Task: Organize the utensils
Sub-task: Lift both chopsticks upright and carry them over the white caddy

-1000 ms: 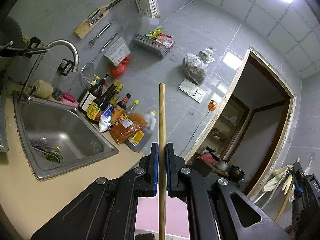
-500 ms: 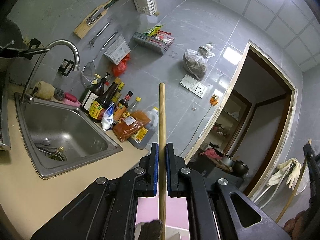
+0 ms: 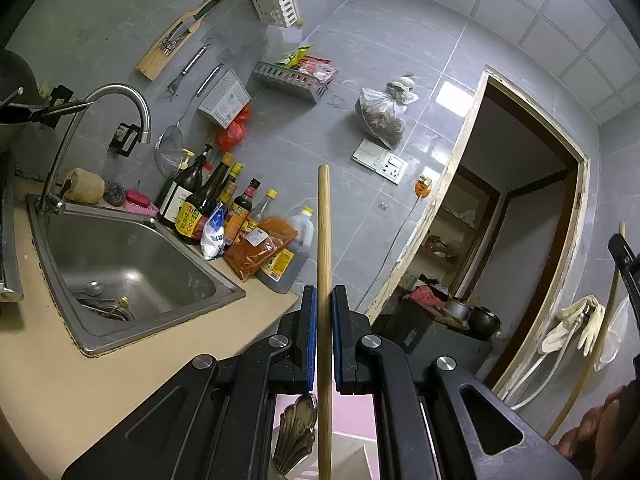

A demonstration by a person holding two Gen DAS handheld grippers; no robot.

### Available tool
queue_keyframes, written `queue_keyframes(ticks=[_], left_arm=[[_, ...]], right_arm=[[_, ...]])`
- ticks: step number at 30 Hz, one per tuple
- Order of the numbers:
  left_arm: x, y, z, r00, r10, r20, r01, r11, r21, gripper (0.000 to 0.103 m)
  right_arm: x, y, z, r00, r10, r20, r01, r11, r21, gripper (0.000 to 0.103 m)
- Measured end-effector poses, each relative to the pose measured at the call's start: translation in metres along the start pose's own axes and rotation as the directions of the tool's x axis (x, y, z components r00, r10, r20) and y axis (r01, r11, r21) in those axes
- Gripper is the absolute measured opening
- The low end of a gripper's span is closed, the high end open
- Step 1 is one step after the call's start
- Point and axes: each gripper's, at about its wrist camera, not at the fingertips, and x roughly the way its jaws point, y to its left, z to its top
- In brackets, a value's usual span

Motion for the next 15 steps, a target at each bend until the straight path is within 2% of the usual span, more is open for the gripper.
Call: queue_keyframes(ticks=[6, 11, 15], left_arm=[[0.0, 0.0, -0.002, 1.0, 0.0, -0.004, 0.0, 1.0, 0.01, 0.005], [0.0, -0.001, -0.003, 1.0, 0.001, -0.004, -0.001, 1.0, 0.013, 0.005], [0.0, -0.002, -0.003, 1.0, -0.004, -0.002, 0.004, 1.0, 0.016, 0.005]], right_arm=[[-0.002, 0.009, 0.001, 1.0, -0.001, 0.007, 0.001, 0.999, -0.05, 0.007], [0.002, 0.018, 0.0, 1.0, -0.014, -0.02, 0.012, 0.995, -0.095, 0.007], [0.002, 0.02, 0.001, 1.0, -0.019, -0.017, 0.017, 0.995, -0.095, 0.007]])
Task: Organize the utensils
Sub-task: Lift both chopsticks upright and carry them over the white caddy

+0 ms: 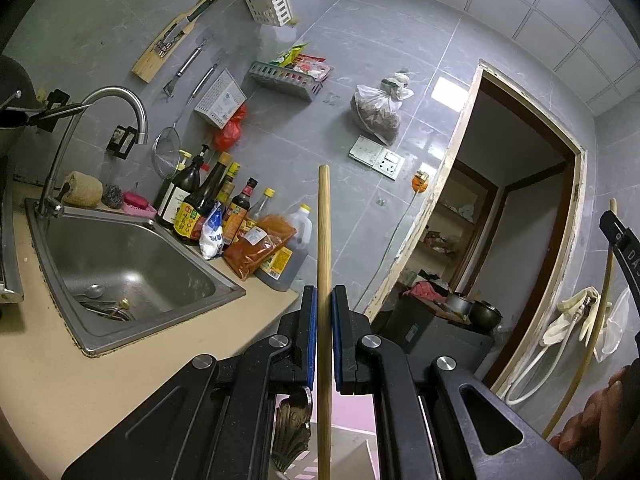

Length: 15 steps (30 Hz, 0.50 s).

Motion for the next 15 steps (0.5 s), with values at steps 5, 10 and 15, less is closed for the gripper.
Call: queue_keyframes(ticks=[5, 10, 15], left_arm=[[0.0, 0.001, 0.0, 1.0, 0.0, -0.001, 0.0, 1.0, -0.003, 0.005], [-0.001, 0.001, -0.001, 1.0, -0.003, -0.008, 0.003, 1.0, -0.002, 0.005], [-0.004, -0.002, -0.002, 1.0, -0.003, -0.002, 0.003, 1.0, 0.021, 0.005]], right_arm=[[0.003, 0.004, 0.0, 1.0, -0.017, -0.008, 0.017, 1.0, -0.008, 0.007], [0.002, 0.013, 0.0, 1.0, -0.012, -0.018, 0.011, 0.998, -0.054, 0.007], [-0.002, 0.016, 0.0, 1.0, 0.008, -0.016, -0.009, 0.997, -0.081, 0.007]])
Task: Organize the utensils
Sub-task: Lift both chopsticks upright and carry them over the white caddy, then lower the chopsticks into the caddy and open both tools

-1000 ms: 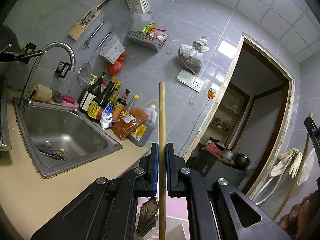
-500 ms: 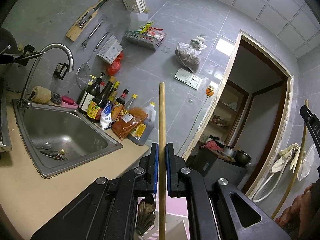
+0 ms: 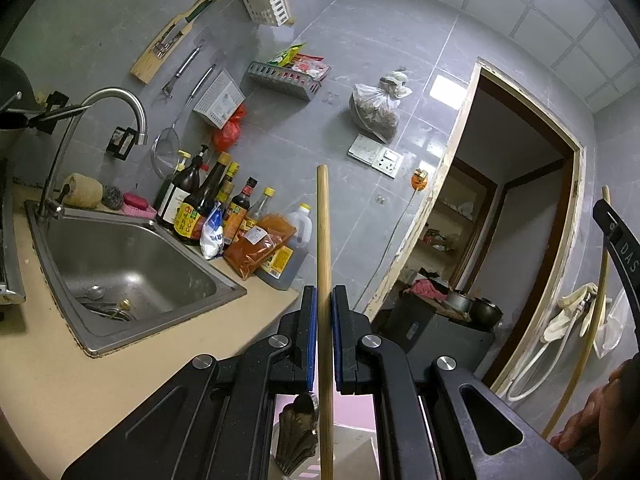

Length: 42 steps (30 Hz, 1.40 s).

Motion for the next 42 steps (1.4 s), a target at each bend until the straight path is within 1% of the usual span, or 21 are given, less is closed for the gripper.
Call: queue_keyframes(ticks=[5, 8, 10, 14, 19, 24, 28, 31, 34, 39, 40, 42], left_arm=[[0.0, 0.0, 0.0, 1.0, 0.0, 0.004, 0.0, 1.0, 0.008, 0.005], [0.0, 0.001, 0.0, 1.0, 0.002, 0.001, -0.002, 1.0, 0.003, 0.005], [0.0, 0.002, 0.001, 1.0, 0.003, -0.003, -0.003, 1.0, -0.002, 0.005], [0.003, 0.004, 0.001, 1.0, 0.007, -0.014, -0.007, 1.0, -0.011, 0.005], [0.005, 0.007, 0.001, 1.0, 0.005, -0.029, -0.006, 1.0, -0.02, 0.005], [0.004, 0.003, 0.0, 1.0, -0.004, -0.026, 0.004, 1.0, 0.001, 0.005], [0.003, 0.001, -0.002, 0.999, -0.014, -0.029, 0.014, 1.0, 0.022, 0.005], [0.004, 0.002, -0.003, 0.999, -0.023, -0.04, 0.024, 0.999, 0.033, 0.005], [0.003, 0.005, -0.002, 0.997, -0.043, -0.059, 0.046, 0.998, 0.041, 0.005], [0.002, 0.006, -0.004, 0.989, -0.082, -0.121, 0.093, 0.992, 0.086, 0.005], [0.002, 0.004, -0.006, 0.985, -0.095, -0.144, 0.11, 0.989, 0.101, 0.005], [0.004, 0.001, -0.012, 0.978, -0.103, -0.182, 0.128, 0.982, 0.136, 0.005]], right_arm=[[-0.01, -0.011, 0.001, 0.999, 0.034, 0.037, -0.035, 0.999, 0.03, 0.007], [-0.016, -0.019, 0.003, 0.998, 0.037, 0.053, -0.04, 0.996, 0.074, 0.007], [-0.017, -0.019, 0.006, 0.998, 0.027, 0.062, -0.032, 0.995, 0.091, 0.006], [-0.016, -0.008, 0.004, 0.997, 0.023, 0.072, -0.028, 0.997, 0.074, 0.006], [-0.016, -0.006, 0.0, 0.998, 0.035, 0.043, -0.038, 0.996, 0.086, 0.006], [-0.015, -0.014, -0.004, 0.996, 0.093, 0.001, -0.093, 0.988, 0.123, 0.006], [-0.013, -0.023, -0.009, 0.988, 0.145, -0.044, -0.136, 0.978, 0.161, 0.006], [-0.012, -0.03, -0.014, 0.981, 0.179, -0.08, -0.161, 0.969, 0.188, 0.006], [-0.011, -0.035, -0.019, 0.968, 0.219, -0.121, -0.191, 0.96, 0.207, 0.007], [-0.012, -0.043, -0.026, 0.939, 0.289, -0.188, -0.243, 0.941, 0.236, 0.008], [-0.012, -0.045, -0.028, 0.931, 0.305, -0.202, -0.254, 0.936, 0.244, 0.01], [-0.013, -0.049, -0.032, 0.918, 0.326, -0.225, -0.265, 0.928, 0.263, 0.017]])
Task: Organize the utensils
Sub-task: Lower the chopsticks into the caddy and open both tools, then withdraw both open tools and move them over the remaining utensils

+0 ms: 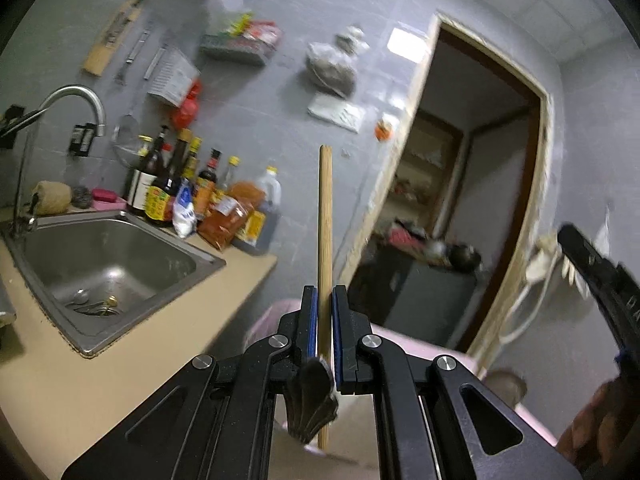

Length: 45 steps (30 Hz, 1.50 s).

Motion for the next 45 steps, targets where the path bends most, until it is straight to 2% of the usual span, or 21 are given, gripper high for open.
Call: queue_keyframes(ticks=[1, 6, 8, 12, 15, 16, 17, 21, 23, 25, 31, 39, 45], left_arm=[[0.001, -0.003, -0.003, 1.0, -0.01, -0.013, 0.01, 1.0, 0.024, 0.005], [0.007, -0.01, -0.015, 0.997, -0.04, -0.068, 0.045, 0.996, 0.075, 0.005], [0.007, -0.011, -0.018, 0.995, -0.051, -0.082, 0.057, 0.995, 0.08, 0.005], [0.0, -0.016, -0.017, 0.994, -0.071, -0.083, 0.079, 0.992, 0.096, 0.009], [-0.008, -0.021, -0.014, 0.993, -0.086, -0.078, 0.093, 0.991, 0.094, 0.028], [-0.01, -0.022, -0.012, 0.992, -0.098, -0.078, 0.105, 0.991, 0.084, 0.035], [-0.012, -0.023, -0.012, 0.992, -0.102, -0.079, 0.108, 0.991, 0.078, 0.037], [-0.02, -0.035, -0.007, 0.993, -0.086, -0.083, 0.094, 0.991, 0.099, 0.041], [-0.023, -0.043, -0.007, 0.994, -0.077, -0.082, 0.086, 0.99, 0.112, 0.053], [-0.026, -0.05, -0.007, 0.994, -0.073, -0.076, 0.082, 0.989, 0.12, 0.058], [-0.026, -0.066, -0.009, 0.996, -0.062, -0.072, 0.071, 0.987, 0.144, 0.06], [-0.034, -0.083, -0.009, 0.996, -0.081, -0.049, 0.087, 0.985, 0.15, 0.07], [-0.045, -0.116, -0.012, 0.992, -0.122, -0.039, 0.128, 0.969, 0.212, 0.08]], right_arm=[[-0.001, -0.002, -0.001, 1.0, 0.007, -0.007, -0.007, 1.0, 0.009, 0.026], [-0.009, -0.008, -0.003, 0.999, 0.036, -0.032, -0.035, 0.999, 0.032, 0.031], [-0.012, -0.011, -0.003, 0.998, 0.041, -0.039, -0.04, 0.999, 0.036, 0.041], [-0.021, -0.017, -0.003, 0.998, 0.044, -0.047, -0.042, 0.998, 0.037, 0.051], [-0.028, -0.023, -0.001, 0.998, 0.037, -0.053, -0.035, 0.999, 0.024, 0.055], [-0.03, -0.025, -0.001, 0.998, 0.033, -0.054, -0.032, 0.999, 0.021, 0.062], [-0.034, -0.028, 0.0, 0.998, 0.03, -0.054, -0.029, 0.999, 0.019, 0.068], [-0.048, -0.041, 0.004, 0.998, 0.01, -0.055, -0.01, 1.0, -0.002, 0.075], [-0.055, -0.049, 0.006, 0.998, 0.0, -0.06, 0.0, 1.0, -0.006, 0.081], [-0.06, -0.057, 0.008, 0.998, -0.012, -0.065, 0.012, 1.0, -0.011, 0.084], [-0.08, -0.084, 0.014, 0.996, -0.061, -0.071, 0.059, 0.998, -0.025, 0.097], [-0.1, -0.115, 0.016, 0.992, -0.106, -0.064, 0.106, 0.994, -0.006, 0.103], [-0.114, -0.132, 0.018, 0.99, -0.123, -0.068, 0.12, 0.992, -0.036, 0.103]])
